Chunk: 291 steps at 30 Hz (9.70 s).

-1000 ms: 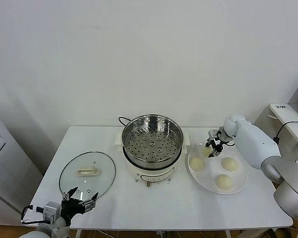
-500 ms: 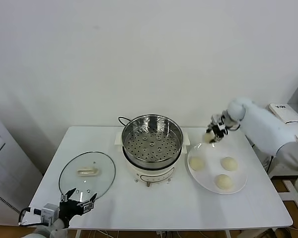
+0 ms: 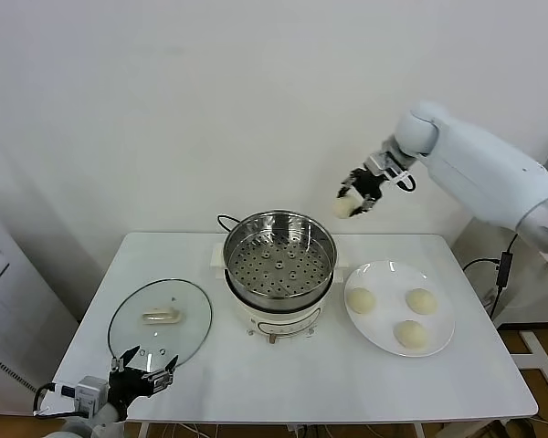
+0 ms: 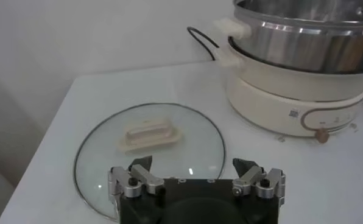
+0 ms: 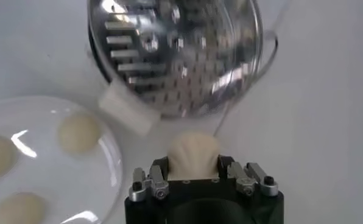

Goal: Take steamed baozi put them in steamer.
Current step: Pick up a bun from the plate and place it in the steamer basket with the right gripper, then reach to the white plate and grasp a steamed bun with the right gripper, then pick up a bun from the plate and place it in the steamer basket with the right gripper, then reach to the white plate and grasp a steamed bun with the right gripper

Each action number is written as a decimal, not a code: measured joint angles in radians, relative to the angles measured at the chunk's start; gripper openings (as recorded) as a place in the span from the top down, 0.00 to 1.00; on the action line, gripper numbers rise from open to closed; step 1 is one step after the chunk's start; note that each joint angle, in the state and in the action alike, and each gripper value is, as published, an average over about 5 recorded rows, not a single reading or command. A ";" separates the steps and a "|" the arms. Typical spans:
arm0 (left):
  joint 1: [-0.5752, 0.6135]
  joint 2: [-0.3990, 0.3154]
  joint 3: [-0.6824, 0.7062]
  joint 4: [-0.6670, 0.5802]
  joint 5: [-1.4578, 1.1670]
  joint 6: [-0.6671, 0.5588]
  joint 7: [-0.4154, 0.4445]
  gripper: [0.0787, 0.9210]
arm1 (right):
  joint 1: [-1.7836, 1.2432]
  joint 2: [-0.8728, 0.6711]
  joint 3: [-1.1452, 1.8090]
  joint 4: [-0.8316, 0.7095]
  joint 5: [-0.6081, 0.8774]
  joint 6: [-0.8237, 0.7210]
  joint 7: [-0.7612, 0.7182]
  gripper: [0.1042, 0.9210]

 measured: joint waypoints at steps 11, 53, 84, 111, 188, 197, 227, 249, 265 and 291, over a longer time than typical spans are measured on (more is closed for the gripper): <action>0.011 0.002 -0.004 -0.008 0.007 0.003 -0.002 0.12 | -0.030 0.101 0.042 0.049 -0.191 0.241 0.013 0.51; -0.003 0.010 -0.002 0.000 0.004 0.005 -0.007 0.12 | -0.335 0.287 0.301 -0.031 -0.793 0.351 0.158 0.18; 0.016 0.004 -0.021 -0.024 0.003 0.008 -0.005 0.12 | 0.081 -0.086 -0.295 0.040 0.187 -0.077 -0.024 0.12; 0.016 0.003 -0.022 -0.023 0.001 0.009 -0.004 0.12 | -0.191 -0.179 -0.242 0.021 0.288 -0.358 0.092 0.12; 0.015 0.006 -0.016 -0.026 0.009 0.007 -0.009 0.12 | 0.299 -0.171 -0.575 0.289 0.703 -0.641 0.146 0.54; 0.017 0.003 -0.016 -0.021 0.012 0.004 -0.006 0.12 | 0.285 -0.048 -0.579 0.284 0.852 -0.733 0.245 0.54; 0.021 0.001 -0.026 -0.014 0.009 -0.001 -0.005 0.12 | 0.050 0.282 -0.532 0.113 0.958 -0.912 0.484 0.54; 0.029 -0.008 -0.031 -0.018 0.008 -0.003 -0.005 0.12 | 0.020 0.297 -0.509 0.077 0.928 -0.924 0.482 0.13; 0.043 -0.021 -0.042 -0.031 0.008 -0.008 -0.004 0.12 | 0.243 -0.046 -0.575 0.232 0.737 -0.778 0.187 0.12; 0.052 -0.033 -0.042 -0.055 0.012 -0.004 -0.007 0.12 | 0.024 -0.422 -0.422 0.278 0.320 -0.516 -0.003 0.12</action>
